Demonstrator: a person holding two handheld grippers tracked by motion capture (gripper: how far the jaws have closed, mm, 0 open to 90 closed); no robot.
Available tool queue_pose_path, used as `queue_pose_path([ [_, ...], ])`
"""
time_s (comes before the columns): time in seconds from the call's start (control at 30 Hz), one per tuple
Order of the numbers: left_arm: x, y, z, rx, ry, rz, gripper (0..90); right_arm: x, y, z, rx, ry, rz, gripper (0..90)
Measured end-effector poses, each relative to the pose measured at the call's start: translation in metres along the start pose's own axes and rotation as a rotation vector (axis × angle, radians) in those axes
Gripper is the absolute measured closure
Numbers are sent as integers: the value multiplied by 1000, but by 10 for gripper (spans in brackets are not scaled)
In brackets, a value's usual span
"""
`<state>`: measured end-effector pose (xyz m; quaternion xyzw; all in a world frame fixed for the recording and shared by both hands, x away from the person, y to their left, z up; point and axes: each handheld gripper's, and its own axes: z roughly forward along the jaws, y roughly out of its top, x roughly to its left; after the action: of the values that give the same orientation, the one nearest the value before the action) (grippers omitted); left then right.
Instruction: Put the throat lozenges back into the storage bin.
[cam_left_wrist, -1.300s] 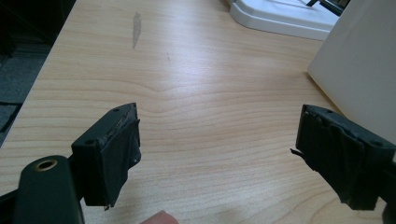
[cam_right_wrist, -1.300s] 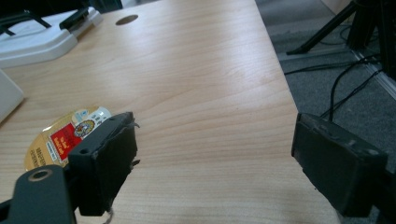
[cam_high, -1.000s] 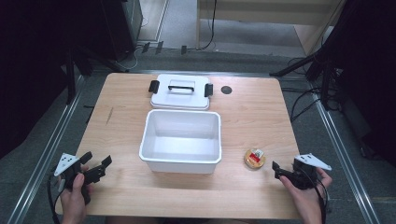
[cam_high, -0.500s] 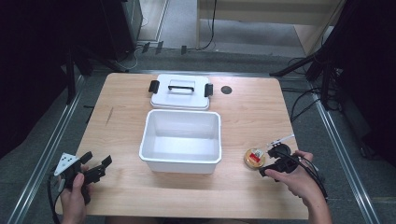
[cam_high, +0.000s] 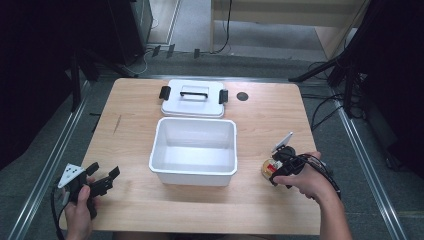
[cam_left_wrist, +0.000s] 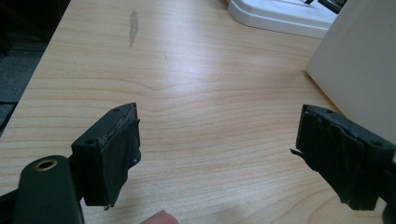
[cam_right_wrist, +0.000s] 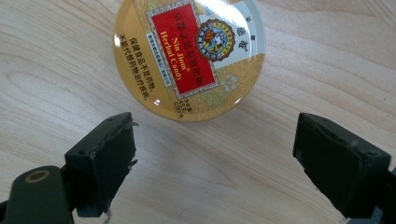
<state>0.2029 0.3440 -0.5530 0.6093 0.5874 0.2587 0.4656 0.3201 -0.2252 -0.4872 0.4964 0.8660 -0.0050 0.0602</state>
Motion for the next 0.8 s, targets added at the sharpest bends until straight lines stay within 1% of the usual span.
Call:
queue_pose_path([
  [0.03, 0, 0, 0, 1, 0, 1, 145, 1, 5, -1, 23, 0, 4, 136],
  [0.07, 0, 0, 0, 1, 0, 1, 145, 1, 5, -1, 23, 0, 4, 136],
  [0.1, 0, 0, 0, 1, 0, 1, 145, 2, 8, -1, 39, 10, 6, 135],
  [0.23, 0, 0, 0, 1, 0, 1, 145, 3, 14, 0, 65, 16, 11, 136],
  [0.27, 0, 0, 0, 2, 0, 2, 145, 3, 14, 0, 65, 16, 11, 136],
  [0.3, 0, 0, 0, 1, -1, 2, 145, 4, 15, 0, 67, 20, 24, 135],
  [0.43, 0, 0, 0, 1, -1, 2, 145, 5, 20, 1, 69, 29, 40, 136],
  [0.53, 0, 0, 0, 2, 0, 2, 146, 5, 24, 2, 74, 36, 41, 136],
  [0.8, 0, 0, 0, 3, -1, 3, 146, 6, 30, 6, 77, 34, 55, 135],
])
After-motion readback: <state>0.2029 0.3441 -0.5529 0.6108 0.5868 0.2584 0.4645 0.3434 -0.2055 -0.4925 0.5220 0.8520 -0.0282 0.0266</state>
